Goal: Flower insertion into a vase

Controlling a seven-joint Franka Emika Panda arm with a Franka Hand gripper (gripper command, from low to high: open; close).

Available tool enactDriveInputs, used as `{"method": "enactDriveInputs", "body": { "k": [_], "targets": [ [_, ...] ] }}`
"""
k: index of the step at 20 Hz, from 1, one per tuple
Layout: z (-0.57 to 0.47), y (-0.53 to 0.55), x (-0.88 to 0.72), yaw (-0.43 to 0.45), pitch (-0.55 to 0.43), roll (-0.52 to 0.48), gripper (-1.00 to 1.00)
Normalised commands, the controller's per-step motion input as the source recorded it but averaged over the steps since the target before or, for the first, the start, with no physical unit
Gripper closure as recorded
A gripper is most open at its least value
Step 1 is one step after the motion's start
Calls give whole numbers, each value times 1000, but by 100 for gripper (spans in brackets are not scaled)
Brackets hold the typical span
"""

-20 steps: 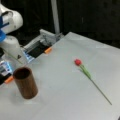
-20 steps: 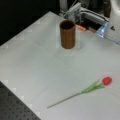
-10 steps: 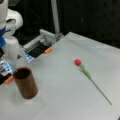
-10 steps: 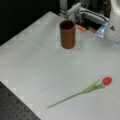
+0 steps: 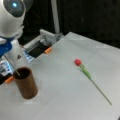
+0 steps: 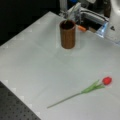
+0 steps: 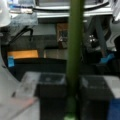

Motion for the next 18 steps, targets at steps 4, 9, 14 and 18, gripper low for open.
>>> {"method": "enactDriveInputs", "body": {
  "k": [4, 9, 14, 18],
  "targets": [
    [47, -64, 253, -82, 282, -4, 100],
    [-22, -62, 354, -122, 342, 54, 100],
    [-186, -49, 496, -150, 351, 100, 100],
    [-310, -49, 551, -162, 262, 120, 100]
  ]
}}
